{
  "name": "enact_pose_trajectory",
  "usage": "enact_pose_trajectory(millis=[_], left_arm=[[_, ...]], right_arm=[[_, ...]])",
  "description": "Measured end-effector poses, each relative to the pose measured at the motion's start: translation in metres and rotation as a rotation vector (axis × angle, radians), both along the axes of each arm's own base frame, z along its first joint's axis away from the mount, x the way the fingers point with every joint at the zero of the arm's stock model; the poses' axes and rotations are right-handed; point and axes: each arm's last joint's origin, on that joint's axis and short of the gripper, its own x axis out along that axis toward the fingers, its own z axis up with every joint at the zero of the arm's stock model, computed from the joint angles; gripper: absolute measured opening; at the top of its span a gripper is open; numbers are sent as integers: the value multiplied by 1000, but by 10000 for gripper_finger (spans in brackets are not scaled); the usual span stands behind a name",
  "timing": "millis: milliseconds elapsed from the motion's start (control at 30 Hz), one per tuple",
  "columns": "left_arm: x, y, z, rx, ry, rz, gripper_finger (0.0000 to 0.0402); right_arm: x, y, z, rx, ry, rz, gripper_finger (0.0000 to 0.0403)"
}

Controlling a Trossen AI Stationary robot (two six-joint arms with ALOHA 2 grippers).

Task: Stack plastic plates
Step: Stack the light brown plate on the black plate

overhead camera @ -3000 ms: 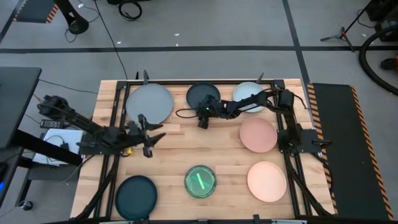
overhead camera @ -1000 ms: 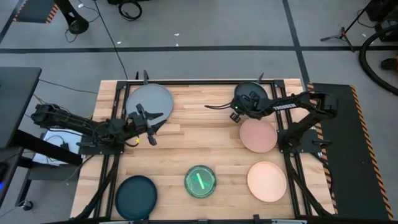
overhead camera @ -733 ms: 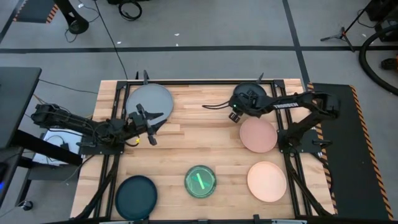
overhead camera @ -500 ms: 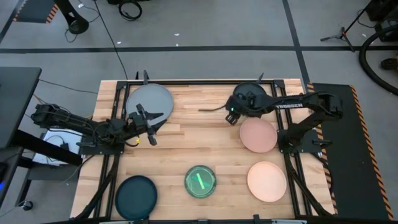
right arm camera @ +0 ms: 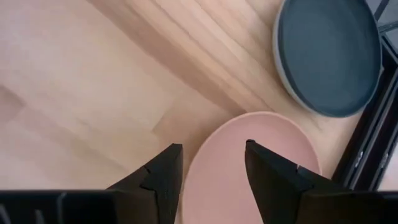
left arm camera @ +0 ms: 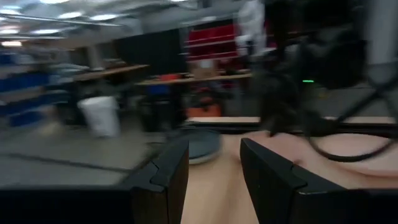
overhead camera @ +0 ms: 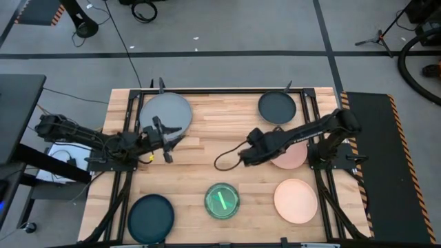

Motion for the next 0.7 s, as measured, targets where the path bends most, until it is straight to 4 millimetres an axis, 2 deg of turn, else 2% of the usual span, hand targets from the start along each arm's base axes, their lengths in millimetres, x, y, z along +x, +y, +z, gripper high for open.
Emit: enact_pose_trajectory(millis=[167,267,467,700], left_arm=[[-1,-16,0,-88,-24,-265,151],[-2,-24,0,-132,-25,-362,158],[-5,-34,-8,-118,54,-419,210],[-9,-44,-12,-208,89,-482,273]], right_arm=[[2,19,-1,2,-35,46,182],[-2,27,3,-28,-83,58,182],[-5,41,3,-43,-147,13,183],[3,68,-22,36,-167,-45,179]])
